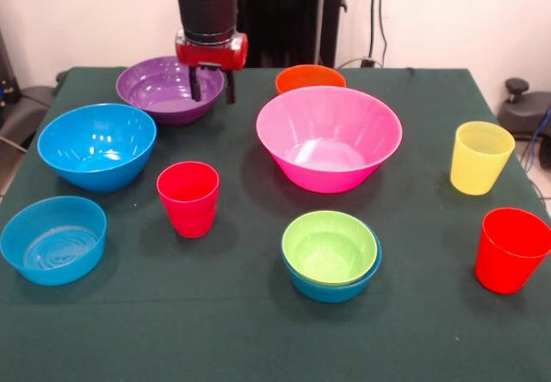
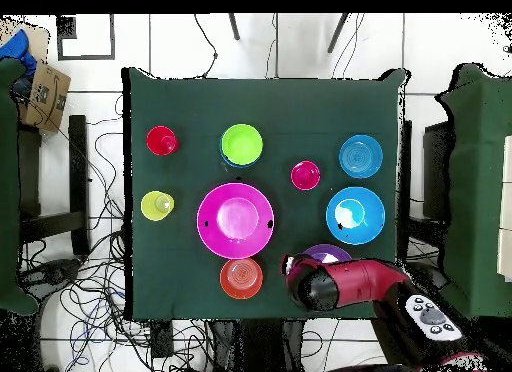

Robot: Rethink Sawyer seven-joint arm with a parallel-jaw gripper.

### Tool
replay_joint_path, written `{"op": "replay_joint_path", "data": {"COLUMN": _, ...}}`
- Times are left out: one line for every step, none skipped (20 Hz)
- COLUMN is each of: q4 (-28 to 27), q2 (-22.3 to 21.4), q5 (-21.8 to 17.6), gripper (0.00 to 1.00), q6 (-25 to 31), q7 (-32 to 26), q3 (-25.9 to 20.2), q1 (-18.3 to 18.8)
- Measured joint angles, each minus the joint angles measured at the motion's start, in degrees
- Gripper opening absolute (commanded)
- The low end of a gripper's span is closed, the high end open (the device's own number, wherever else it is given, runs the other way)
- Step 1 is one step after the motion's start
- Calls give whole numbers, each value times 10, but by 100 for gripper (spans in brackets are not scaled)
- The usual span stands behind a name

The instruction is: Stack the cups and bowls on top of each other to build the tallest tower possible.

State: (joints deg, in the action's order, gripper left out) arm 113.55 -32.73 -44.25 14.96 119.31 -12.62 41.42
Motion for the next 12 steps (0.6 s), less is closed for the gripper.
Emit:
{"op": "replay_joint_path", "data": {"q4": 0, "q2": 1, "q5": 0, "gripper": 100, "q6": 0, "q7": 0, "q3": 0, "q1": 0}}
{"op": "replay_joint_path", "data": {"q4": 0, "q2": 1, "q5": 0, "gripper": 100, "q6": 0, "q7": 0, "q3": 0, "q1": 0}}
{"op": "replay_joint_path", "data": {"q4": 0, "q2": 2, "q5": 0, "gripper": 100, "q6": 0, "q7": 0, "q3": 0, "q1": 0}}
{"op": "replay_joint_path", "data": {"q4": 0, "q2": 2, "q5": 0, "gripper": 100, "q6": 0, "q7": 0, "q3": 0, "q1": -1}}
{"op": "replay_joint_path", "data": {"q4": 0, "q2": 2, "q5": 0, "gripper": 100, "q6": 0, "q7": 0, "q3": 1, "q1": -2}}
{"op": "replay_joint_path", "data": {"q4": 0, "q2": 2, "q5": 0, "gripper": 100, "q6": 0, "q7": 0, "q3": 2, "q1": -4}}
{"op": "replay_joint_path", "data": {"q4": -2, "q2": 2, "q5": 0, "gripper": 0, "q6": 0, "q7": 0, "q3": 6, "q1": -9}}
{"op": "replay_joint_path", "data": {"q4": -2, "q2": 2, "q5": 0, "gripper": 0, "q6": 0, "q7": 0, "q3": 6, "q1": -10}}
{"op": "replay_joint_path", "data": {"q4": -2, "q2": 2, "q5": 0, "gripper": 0, "q6": 0, "q7": 0, "q3": 7, "q1": -11}}
{"op": "replay_joint_path", "data": {"q4": -2, "q2": 2, "q5": 0, "gripper": 0, "q6": 1, "q7": 0, "q3": 8, "q1": -14}}
{"op": "replay_joint_path", "data": {"q4": -2, "q2": 2, "q5": 0, "gripper": 0, "q6": 1, "q7": 0, "q3": 10, "q1": -17}}
{"op": "replay_joint_path", "data": {"q4": -2, "q2": 1, "q5": -1, "gripper": 0, "q6": 1, "q7": 0, "q3": 11, "q1": -19}}
